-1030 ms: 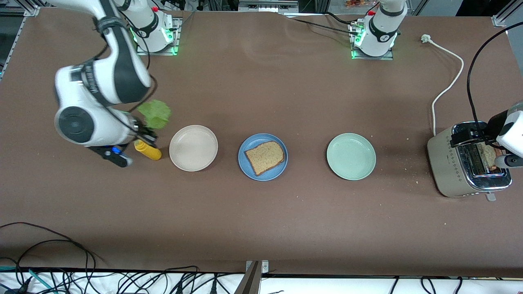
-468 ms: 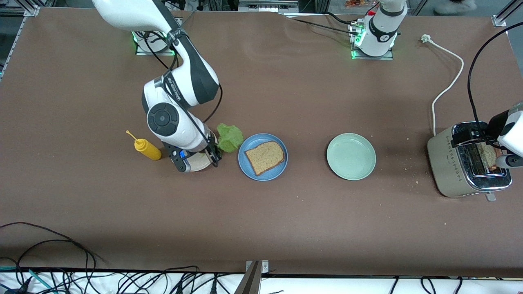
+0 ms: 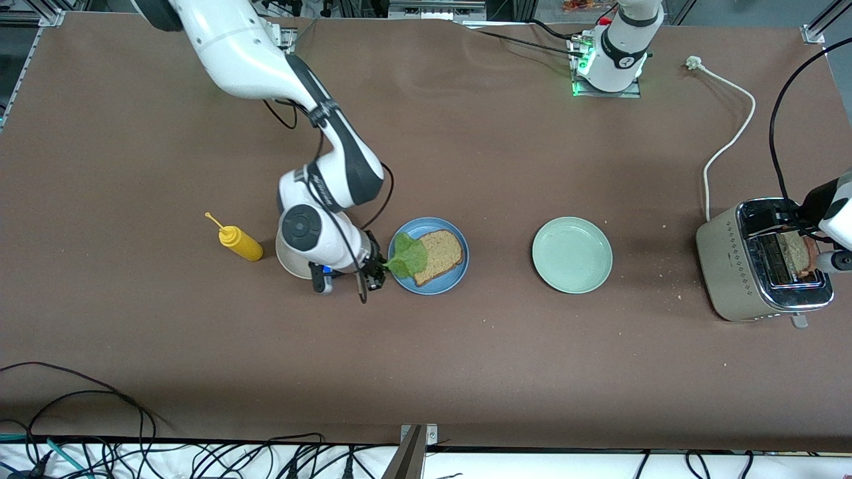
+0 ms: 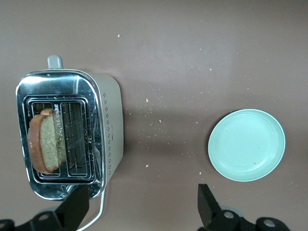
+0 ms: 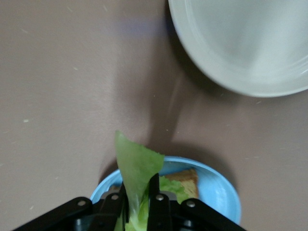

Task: Make sandwich in blue plate with both arms
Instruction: 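Carry the lettuce over the bread on the blue plate, then lower the lettuce onto the bread and open the right gripper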

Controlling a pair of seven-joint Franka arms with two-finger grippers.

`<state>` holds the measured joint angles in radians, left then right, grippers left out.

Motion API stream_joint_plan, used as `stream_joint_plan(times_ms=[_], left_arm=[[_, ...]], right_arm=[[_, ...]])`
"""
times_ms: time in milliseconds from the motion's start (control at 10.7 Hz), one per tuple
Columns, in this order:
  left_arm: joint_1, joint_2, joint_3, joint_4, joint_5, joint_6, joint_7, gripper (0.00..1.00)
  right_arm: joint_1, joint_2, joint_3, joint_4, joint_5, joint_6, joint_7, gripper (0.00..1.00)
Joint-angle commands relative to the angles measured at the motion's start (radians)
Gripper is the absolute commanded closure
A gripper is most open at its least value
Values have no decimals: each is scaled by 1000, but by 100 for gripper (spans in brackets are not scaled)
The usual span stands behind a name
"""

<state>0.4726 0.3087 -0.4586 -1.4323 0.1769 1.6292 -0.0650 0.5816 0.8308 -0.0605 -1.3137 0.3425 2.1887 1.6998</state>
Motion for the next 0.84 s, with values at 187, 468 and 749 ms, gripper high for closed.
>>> stream_joint_plan(times_ms=[187,468,749], left_arm=[[9,-10,-3,-5,58,-6,28,1],[14,-10,-2,-5,64,-6,28,1],[92,0,-2,-4,65,1,30,3]], right_arm=[[26,88,43,143,18,14,110,83],[66,88,47,140,6,20,109,19],[69,76,42,142,-83,2,98,0]])
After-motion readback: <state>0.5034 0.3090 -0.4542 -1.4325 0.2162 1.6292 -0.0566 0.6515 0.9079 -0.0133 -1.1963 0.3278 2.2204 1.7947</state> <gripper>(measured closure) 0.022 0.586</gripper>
